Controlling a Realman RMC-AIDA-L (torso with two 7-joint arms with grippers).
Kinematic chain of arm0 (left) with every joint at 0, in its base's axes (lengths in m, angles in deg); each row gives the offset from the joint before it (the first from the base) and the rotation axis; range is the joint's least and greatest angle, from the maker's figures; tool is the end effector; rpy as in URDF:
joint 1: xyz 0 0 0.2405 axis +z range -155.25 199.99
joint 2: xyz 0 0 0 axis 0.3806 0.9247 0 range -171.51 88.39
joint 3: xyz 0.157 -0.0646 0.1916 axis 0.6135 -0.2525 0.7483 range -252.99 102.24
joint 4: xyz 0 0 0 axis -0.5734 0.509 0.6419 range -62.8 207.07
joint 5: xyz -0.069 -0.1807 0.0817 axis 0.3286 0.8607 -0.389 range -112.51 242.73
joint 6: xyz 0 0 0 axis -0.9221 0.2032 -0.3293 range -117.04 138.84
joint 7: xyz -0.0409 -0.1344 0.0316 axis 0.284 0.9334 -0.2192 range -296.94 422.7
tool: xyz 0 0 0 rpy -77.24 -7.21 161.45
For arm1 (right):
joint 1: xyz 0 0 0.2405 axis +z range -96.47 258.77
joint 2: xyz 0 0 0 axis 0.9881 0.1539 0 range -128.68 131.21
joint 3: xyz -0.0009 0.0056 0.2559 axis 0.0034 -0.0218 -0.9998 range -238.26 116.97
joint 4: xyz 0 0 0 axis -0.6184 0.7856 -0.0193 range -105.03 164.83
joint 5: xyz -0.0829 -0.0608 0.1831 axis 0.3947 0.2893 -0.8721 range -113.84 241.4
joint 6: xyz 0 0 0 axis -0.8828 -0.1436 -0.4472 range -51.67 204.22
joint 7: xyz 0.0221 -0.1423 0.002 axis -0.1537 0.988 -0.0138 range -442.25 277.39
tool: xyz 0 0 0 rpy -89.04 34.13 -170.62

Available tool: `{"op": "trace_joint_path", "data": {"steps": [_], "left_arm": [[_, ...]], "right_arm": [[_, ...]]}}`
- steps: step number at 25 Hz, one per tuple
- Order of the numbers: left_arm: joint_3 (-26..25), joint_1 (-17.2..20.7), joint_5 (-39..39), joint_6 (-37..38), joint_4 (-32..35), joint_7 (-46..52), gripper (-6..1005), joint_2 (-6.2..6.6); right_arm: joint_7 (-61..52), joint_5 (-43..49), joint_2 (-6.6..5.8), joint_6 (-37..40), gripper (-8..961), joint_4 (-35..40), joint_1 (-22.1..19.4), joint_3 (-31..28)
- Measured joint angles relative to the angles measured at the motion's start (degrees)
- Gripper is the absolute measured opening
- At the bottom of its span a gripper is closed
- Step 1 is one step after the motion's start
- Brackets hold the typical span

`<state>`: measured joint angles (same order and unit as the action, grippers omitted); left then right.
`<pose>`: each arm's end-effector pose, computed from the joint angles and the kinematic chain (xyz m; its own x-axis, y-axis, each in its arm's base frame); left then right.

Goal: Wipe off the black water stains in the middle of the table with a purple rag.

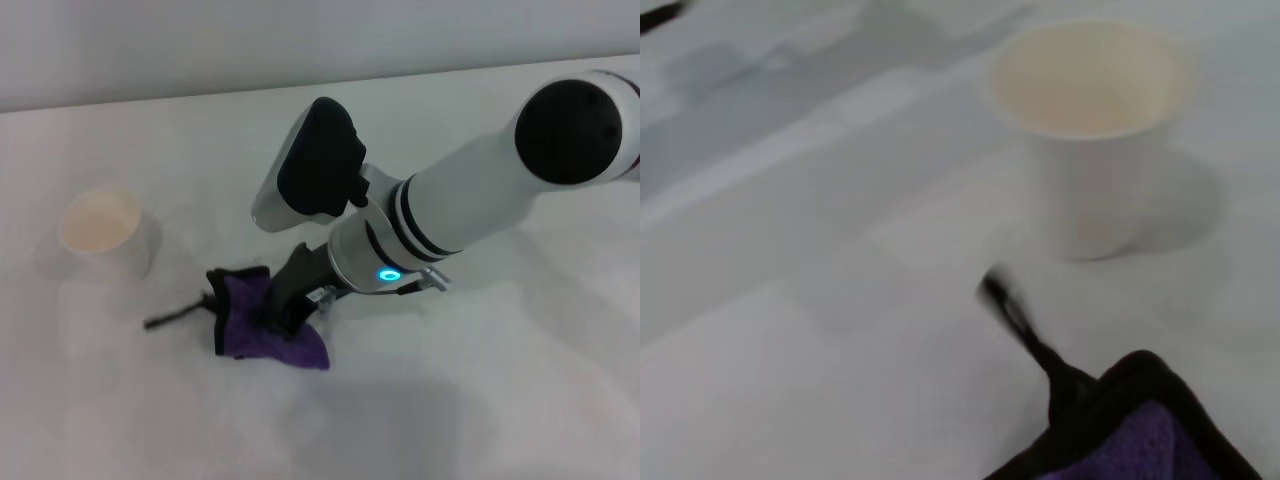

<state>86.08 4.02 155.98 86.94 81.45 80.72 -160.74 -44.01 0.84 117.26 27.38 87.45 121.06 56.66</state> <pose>-0.3711 0.2753 0.0055 0.5027 -0.0944 0.8593 0.8636 0.0998 -0.4942 0.1505 0.3352 -0.1339 0.9062 -0.4140 0.0867 -0.3868 -0.8940 -0.2261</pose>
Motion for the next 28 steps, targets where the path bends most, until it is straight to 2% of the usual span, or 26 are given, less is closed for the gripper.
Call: {"op": "trace_joint_path", "data": {"steps": [3,9,14,17,27,28], "left_arm": [[0.0,0.1,0.0,0.0,0.0,0.0,891,0.01],[0.0,-0.2,0.0,0.0,0.0,0.0,891,0.09],[0.0,-0.3,0.0,0.0,-0.2,0.0,891,0.09],[0.0,-0.3,0.0,0.0,-0.3,0.0,890,0.09],[0.0,-1.4,0.1,-0.4,0.0,0.1,890,0.10],[0.0,-1.3,0.2,-0.4,-0.1,0.3,890,0.09]], "right_arm": [[0.3,1.3,-0.55,-5.6,112,2.0,-0.9,-2.7],[1.9,12.8,-0.82,-17.8,116,6.4,-8.0,-19.2],[4.0,18.6,-1.03,-24.5,120,11.2,-12.2,-28.7],[4.7,20.8,-1.08,-25.9,121,12.1,-12.8,-30.6],[9.0,23.2,-0.75,-25.3,128,12.4,-13.0,-30.3],[9.3,23.0,-0.74,-24.9,200,12.9,-13.0,-30.3]]}}
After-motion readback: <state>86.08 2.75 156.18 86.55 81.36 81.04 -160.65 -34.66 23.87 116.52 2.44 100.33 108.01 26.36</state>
